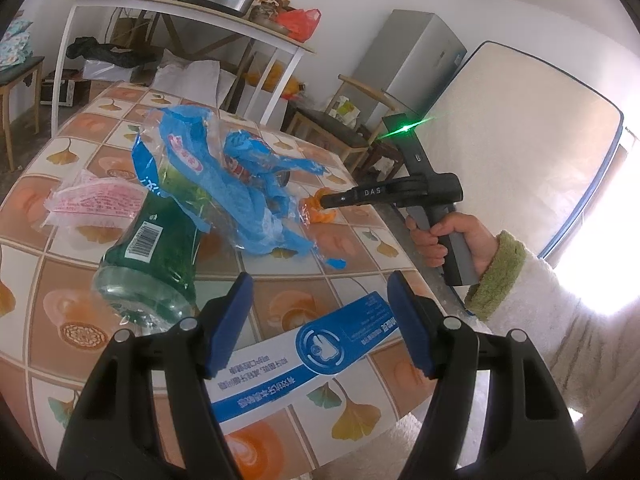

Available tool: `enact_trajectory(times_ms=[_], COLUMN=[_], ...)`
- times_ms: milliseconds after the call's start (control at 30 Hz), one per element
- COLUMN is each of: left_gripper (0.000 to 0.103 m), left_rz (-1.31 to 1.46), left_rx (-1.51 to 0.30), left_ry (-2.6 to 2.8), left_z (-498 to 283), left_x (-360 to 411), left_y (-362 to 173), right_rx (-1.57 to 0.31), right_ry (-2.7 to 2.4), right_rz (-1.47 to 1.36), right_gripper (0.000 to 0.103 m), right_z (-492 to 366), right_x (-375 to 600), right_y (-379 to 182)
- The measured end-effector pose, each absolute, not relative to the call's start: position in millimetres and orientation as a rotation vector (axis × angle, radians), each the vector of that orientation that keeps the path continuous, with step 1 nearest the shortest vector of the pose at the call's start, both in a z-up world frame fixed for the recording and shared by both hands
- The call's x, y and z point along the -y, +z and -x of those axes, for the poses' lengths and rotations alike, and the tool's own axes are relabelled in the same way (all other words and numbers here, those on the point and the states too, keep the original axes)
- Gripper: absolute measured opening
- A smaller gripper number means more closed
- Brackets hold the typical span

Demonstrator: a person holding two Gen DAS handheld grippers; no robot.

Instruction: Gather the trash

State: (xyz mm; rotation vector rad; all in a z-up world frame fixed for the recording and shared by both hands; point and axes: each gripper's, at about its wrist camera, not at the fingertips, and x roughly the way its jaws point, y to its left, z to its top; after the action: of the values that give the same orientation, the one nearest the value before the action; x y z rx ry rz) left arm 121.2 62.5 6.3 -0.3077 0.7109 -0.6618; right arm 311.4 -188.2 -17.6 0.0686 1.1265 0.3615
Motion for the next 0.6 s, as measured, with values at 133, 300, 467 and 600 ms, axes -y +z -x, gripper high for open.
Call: enact_trajectory(times_ms=[133, 300, 467, 600], left_gripper=[0.066, 0.066, 0.066, 0.066], left_rz=[0.305, 0.304, 0.299, 0.3], left_rx=[-0.705, -0.705, -0.704, -0.707], left_ry=[-0.664, -0.661, -0.66, -0.66], left_z=[-119, -118, -116, -116], left_x=[-62, -63, -62, -61], left_y=[8, 9, 10, 10], right_rx=[-1.117, -1.091, -1.033, -1.004], right_ry=[0.378, 0.428, 0.439, 0.374], right_rz=[-0.127, -0.199, -0.22, -0.153], right_gripper=[0.018, 0.024, 0.035, 0.037], right_z=[-310, -304, -297, -298], right_x=[198, 206, 212, 211], right_y=[-17, -11, -2, 0])
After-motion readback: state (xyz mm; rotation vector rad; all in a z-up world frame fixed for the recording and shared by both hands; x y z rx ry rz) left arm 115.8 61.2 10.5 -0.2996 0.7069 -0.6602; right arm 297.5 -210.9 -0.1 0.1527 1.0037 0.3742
